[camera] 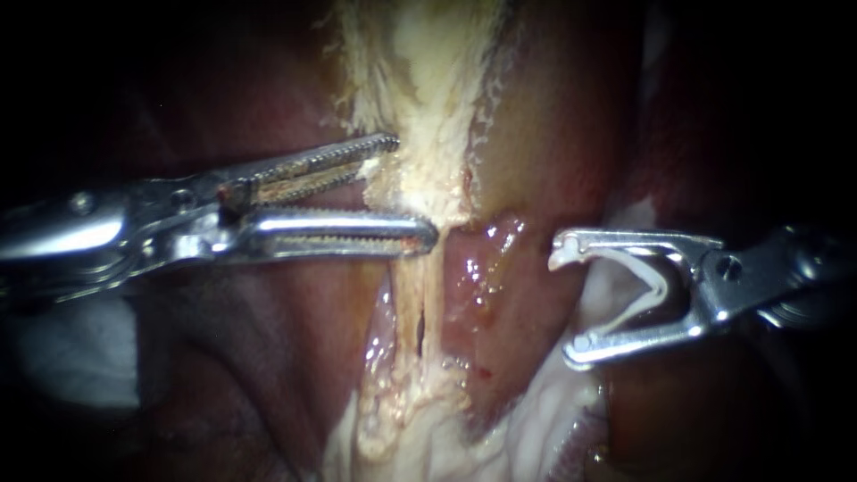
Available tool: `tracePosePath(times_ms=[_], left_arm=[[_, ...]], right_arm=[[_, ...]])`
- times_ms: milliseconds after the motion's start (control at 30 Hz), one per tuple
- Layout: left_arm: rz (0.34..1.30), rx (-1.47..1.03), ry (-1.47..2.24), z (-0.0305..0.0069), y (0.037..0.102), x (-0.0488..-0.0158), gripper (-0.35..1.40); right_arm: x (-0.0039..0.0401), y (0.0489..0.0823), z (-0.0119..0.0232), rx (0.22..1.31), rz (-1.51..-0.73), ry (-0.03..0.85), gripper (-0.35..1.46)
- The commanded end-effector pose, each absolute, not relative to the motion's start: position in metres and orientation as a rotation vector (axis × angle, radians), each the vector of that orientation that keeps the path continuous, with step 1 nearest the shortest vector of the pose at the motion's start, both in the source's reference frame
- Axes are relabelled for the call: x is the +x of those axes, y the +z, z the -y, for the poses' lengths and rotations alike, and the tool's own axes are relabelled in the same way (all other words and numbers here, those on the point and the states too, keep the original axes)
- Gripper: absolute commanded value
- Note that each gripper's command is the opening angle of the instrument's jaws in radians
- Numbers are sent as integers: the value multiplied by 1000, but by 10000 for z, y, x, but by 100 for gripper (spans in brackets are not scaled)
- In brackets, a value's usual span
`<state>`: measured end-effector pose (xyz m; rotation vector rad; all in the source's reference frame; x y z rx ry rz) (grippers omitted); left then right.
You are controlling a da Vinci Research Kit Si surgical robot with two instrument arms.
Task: Grabbing gallbladder
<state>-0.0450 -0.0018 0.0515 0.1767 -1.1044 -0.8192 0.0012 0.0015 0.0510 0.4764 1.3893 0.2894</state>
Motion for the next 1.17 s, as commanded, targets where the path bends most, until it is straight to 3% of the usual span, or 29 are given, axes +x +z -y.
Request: tracePosePath(times_ms=[33,267,333,433,467,633,1167], left_arm=[[1103,179,-823,18,517,-450,42],[1072,199,-858,16,529,-449,36],[1057,207,-866,16,531,-449,26],[1013,209,-869,17,535,-447,-28],[990,216,-870,18,536,-446,-35],[878,258,-904,19,537,-436,-35],[868,266,-923,17,526,-437,-35]], right_arm=[[12,510,-16,476,-1389,290,55],[14,510,-16,476,-1390,291,55],[14,510,-16,476,-1390,291,55],[14,509,-16,476,-1390,291,55],[14,509,-16,476,-1390,291,55],[15,508,-15,476,-1391,290,55],[14,508,-15,476,-1391,290,55]])
